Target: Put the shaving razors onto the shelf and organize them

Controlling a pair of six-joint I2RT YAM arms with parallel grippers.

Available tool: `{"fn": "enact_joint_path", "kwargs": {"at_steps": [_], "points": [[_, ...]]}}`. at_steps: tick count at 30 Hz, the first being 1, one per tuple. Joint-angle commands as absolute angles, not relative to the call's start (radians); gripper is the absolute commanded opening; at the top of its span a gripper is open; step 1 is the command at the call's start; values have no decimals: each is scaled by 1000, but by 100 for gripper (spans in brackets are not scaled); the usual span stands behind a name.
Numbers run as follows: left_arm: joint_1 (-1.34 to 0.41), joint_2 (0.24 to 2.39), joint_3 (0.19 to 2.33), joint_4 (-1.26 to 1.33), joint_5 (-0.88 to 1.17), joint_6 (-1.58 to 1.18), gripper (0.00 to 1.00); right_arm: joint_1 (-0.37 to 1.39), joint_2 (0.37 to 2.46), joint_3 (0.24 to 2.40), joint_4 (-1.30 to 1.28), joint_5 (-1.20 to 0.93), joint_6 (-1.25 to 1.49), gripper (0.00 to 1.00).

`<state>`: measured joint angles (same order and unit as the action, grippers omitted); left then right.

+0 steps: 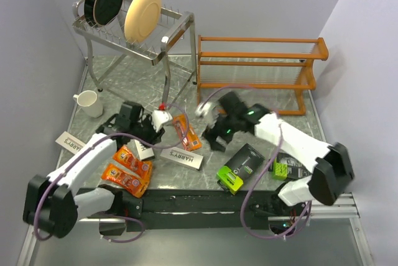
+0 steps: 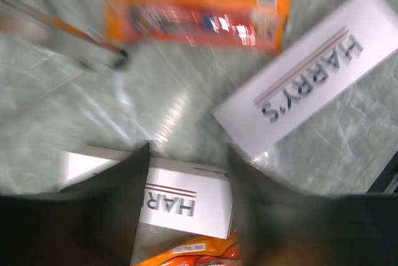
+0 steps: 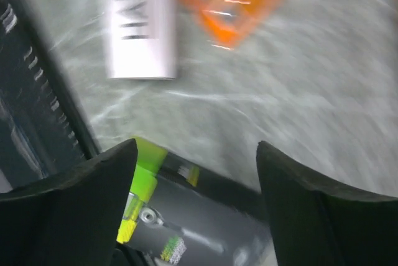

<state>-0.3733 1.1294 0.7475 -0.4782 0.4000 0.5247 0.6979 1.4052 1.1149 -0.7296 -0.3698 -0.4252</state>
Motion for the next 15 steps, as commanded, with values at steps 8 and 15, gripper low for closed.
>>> {"fn": "enact_joint_path", "kwargs": {"at_steps": [8, 15], "points": [[-629, 1173, 977, -376, 603, 347, 90, 253, 1186, 1120, -819, -397, -22, 99], [-784, 1445, 1015, -117, 574, -36, 99, 109, 1092, 1025, -840, -321, 272, 100]]}}
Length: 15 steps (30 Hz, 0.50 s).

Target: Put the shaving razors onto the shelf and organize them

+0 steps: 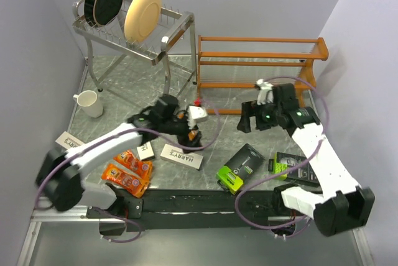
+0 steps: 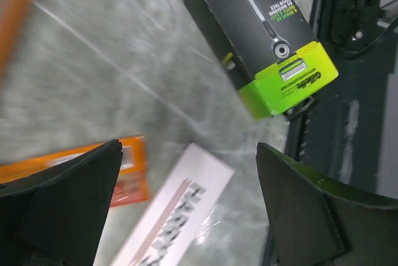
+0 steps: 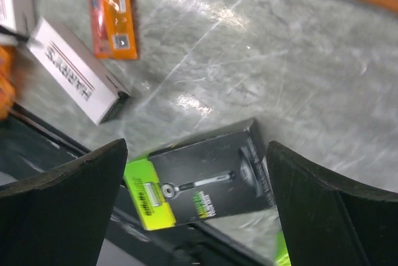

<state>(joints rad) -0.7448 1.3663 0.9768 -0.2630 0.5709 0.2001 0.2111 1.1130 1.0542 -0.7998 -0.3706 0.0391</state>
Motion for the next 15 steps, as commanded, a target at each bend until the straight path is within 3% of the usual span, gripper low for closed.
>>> {"fn": "enact_joint_path", "kwargs": {"at_steps": [1, 5, 9, 15], "points": [[-807, 1501, 1022, -100, 566, -61, 100, 89, 1092, 1014, -842, -334, 288, 100], [-828, 1633, 1057, -26, 564, -175, 98, 61, 1065, 967, -867, -411, 386, 100], [-831, 1727, 1127, -26, 591, -221, 97, 58, 1040, 911, -917, -326, 457, 100], [-857, 1793, 1137, 12, 654, -267, 96, 60, 1012, 809, -977, -357, 541, 91]]}}
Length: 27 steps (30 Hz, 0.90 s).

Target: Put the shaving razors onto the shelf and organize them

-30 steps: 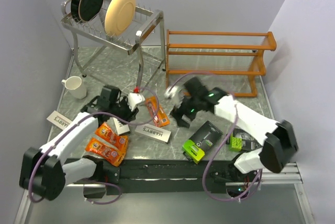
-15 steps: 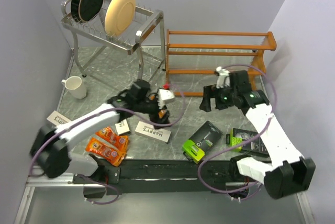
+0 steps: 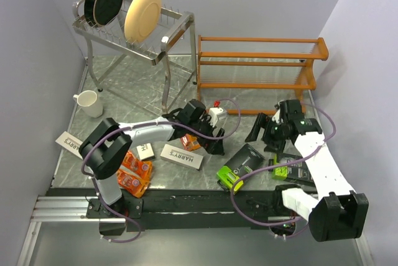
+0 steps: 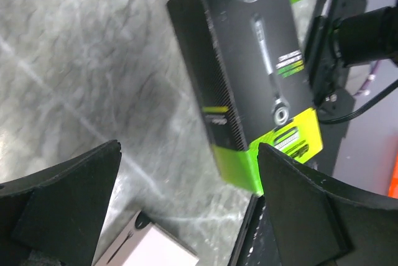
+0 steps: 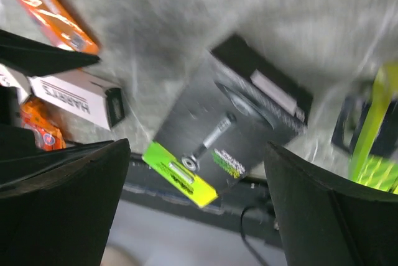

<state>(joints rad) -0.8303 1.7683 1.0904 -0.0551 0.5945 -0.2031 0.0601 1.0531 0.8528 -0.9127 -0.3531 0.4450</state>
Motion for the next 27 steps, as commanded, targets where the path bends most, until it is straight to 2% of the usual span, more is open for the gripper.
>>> {"fn": "enact_joint_path", "kwargs": {"at_steps": [1, 4, 6, 8, 10, 14, 18, 22, 25, 27], "points": [[-871, 1813, 1137, 11, 653, -273, 96, 60, 1008, 784, -986, -332, 546, 90], [-899, 1828, 1108, 51, 670, -305, 94, 61, 1009, 750, -1003, -308, 552, 84], [-917, 1829, 1085, 72, 667, -314, 94, 64, 1032, 741, -997, -325, 552, 76], [-939, 1830, 1072, 87, 660, -339, 93, 72, 1072, 729, -993, -340, 548, 72], [-954, 1832, 1054, 104, 653, -348, 92, 78, 1103, 713, -970, -365, 542, 74], [-959, 1855, 1034, 117, 663, -402, 86, 81, 1195, 652, -849, -500, 479, 84], [-957, 1882, 1000, 185, 683, -468, 85, 81, 1221, 644, -802, -518, 462, 85], [-957, 1948, 1005, 261, 695, -538, 77, 83, 1241, 655, -677, -563, 482, 74], [-957, 1988, 1052, 255, 741, -545, 65, 86, 1243, 652, -513, -624, 546, 66], [-956, 1994, 1081, 258, 758, -542, 56, 86, 1241, 624, -355, -655, 647, 55]]}}
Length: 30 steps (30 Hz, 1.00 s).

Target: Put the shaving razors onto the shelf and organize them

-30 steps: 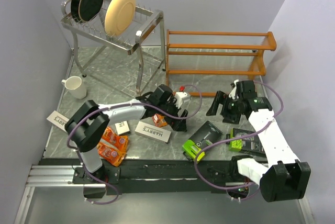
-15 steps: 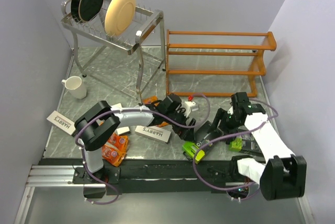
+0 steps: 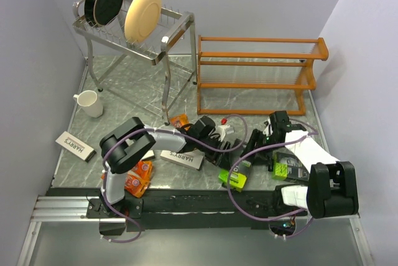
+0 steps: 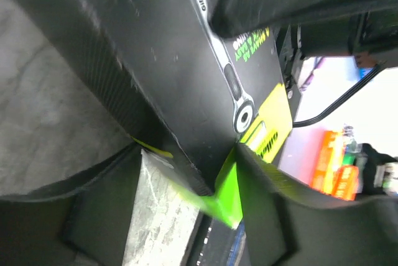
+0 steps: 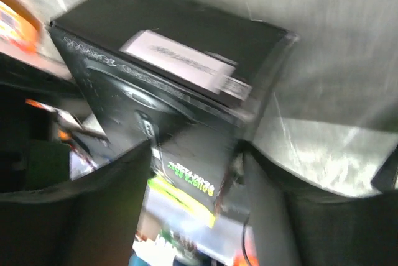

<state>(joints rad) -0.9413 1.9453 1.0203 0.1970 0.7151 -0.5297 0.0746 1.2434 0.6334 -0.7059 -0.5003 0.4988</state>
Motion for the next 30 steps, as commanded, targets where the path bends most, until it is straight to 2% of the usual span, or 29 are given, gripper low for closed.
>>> {"fn": "enact_joint_path", "kwargs": {"at_steps": [1, 2, 5, 6, 10, 11, 16, 21, 30], "points": [[-956, 1996, 1088, 259, 758, -541, 53, 90, 1239, 599, -319, -660, 679, 52], [-956, 1996, 1091, 264, 759, -545, 45, 92, 1235, 586, -284, -666, 745, 50], [-951, 1994, 1109, 249, 741, -538, 33, 92, 1215, 546, -180, -689, 802, 47], [-947, 1994, 1117, 244, 730, -535, 22, 92, 1215, 546, -173, -692, 801, 47], [-919, 1991, 1141, 227, 678, -540, 9, 89, 1204, 571, -203, -676, 778, 50], [-913, 1990, 1150, 222, 664, -540, 1, 87, 1204, 574, -201, -678, 773, 51], [-861, 2011, 1209, 210, 624, -531, 1, 66, 1169, 635, -311, -631, 684, 69], [-799, 2049, 1292, 204, 588, -512, 1, 37, 1120, 644, -440, -589, 595, 72], [-759, 2074, 1353, 239, 557, -482, 1, 21, 1101, 664, -433, -565, 557, 73]]}}
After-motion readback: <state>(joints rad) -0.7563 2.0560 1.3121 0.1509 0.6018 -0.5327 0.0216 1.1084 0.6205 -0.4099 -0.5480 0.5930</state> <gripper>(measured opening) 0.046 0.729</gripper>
